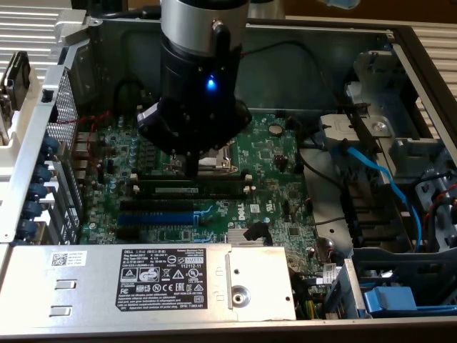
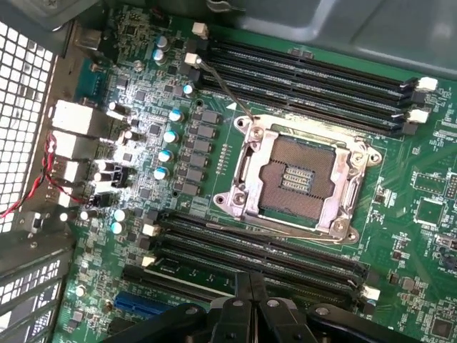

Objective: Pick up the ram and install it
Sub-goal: 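Press down the ram until it locks into place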

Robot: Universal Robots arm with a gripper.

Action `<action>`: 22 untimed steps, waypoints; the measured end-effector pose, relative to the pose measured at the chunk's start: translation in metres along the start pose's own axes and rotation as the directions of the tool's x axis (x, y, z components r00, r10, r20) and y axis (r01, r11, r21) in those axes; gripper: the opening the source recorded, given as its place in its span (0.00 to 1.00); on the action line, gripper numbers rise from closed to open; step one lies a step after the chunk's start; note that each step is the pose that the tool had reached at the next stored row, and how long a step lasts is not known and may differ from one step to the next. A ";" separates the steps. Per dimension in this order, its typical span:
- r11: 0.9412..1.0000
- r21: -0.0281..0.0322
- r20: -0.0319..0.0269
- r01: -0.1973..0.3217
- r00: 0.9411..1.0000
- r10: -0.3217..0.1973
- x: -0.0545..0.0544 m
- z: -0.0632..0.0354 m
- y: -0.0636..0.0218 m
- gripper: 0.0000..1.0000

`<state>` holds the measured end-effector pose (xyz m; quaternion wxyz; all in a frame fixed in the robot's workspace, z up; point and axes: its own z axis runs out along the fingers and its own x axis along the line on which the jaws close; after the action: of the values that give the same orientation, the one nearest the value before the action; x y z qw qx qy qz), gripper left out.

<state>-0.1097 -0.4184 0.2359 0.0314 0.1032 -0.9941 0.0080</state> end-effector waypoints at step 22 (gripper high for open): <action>0.954 -0.019 -0.006 -0.298 0.955 0.298 0.000 0.0003 0.0000 0.10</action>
<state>-0.1097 -0.4184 0.2356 0.0323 -0.0482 -0.9983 0.0031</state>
